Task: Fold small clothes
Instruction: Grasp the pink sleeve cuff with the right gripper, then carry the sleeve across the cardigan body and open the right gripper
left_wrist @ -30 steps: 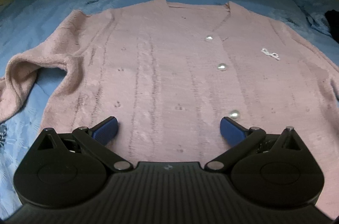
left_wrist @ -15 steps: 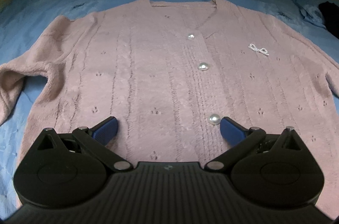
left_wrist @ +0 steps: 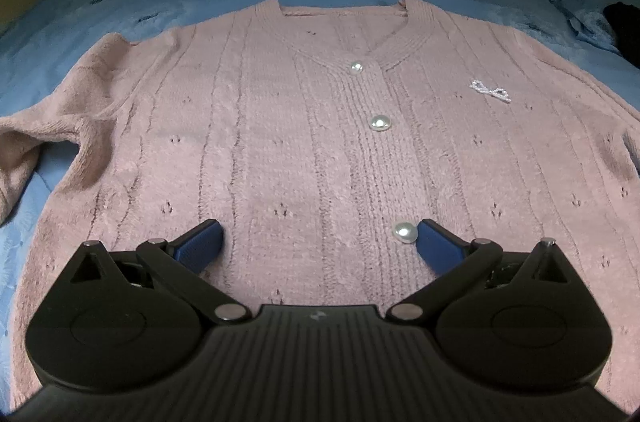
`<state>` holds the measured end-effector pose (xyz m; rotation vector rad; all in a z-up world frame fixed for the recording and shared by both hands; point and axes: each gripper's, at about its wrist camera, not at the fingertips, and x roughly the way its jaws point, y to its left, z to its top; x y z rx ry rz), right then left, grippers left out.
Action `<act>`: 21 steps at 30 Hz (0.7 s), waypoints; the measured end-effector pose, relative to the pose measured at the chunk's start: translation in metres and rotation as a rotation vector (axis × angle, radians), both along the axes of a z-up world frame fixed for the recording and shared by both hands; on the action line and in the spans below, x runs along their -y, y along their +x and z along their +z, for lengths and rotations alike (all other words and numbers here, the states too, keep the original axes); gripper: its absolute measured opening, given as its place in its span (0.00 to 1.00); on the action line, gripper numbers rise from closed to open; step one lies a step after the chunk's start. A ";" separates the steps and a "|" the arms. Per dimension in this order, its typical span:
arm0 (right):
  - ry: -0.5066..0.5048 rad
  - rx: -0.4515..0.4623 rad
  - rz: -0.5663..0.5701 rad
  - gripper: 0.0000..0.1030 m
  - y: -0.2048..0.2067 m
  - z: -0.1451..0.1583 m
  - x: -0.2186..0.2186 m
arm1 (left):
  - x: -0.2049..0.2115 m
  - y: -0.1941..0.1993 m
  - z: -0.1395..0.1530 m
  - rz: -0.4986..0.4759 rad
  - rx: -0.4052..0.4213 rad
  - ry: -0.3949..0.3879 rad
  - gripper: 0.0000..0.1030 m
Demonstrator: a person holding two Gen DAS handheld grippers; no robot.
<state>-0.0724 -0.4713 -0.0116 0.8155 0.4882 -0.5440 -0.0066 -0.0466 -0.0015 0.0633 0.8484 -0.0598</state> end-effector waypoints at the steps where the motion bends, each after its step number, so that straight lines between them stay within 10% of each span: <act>1: -0.003 0.004 -0.004 0.84 0.001 -0.001 0.002 | -0.001 0.000 0.000 -0.001 0.000 -0.002 1.00; 5: -0.026 -0.010 -0.015 0.64 0.003 -0.003 0.008 | -0.003 0.000 0.003 -0.010 -0.001 -0.011 1.00; 9: -0.035 -0.042 -0.043 0.17 0.003 -0.004 0.016 | -0.011 0.000 0.012 -0.031 -0.011 -0.015 1.00; 21: -0.158 0.177 0.175 0.12 0.013 0.064 -0.033 | -0.049 -0.006 0.043 0.015 0.040 0.050 1.00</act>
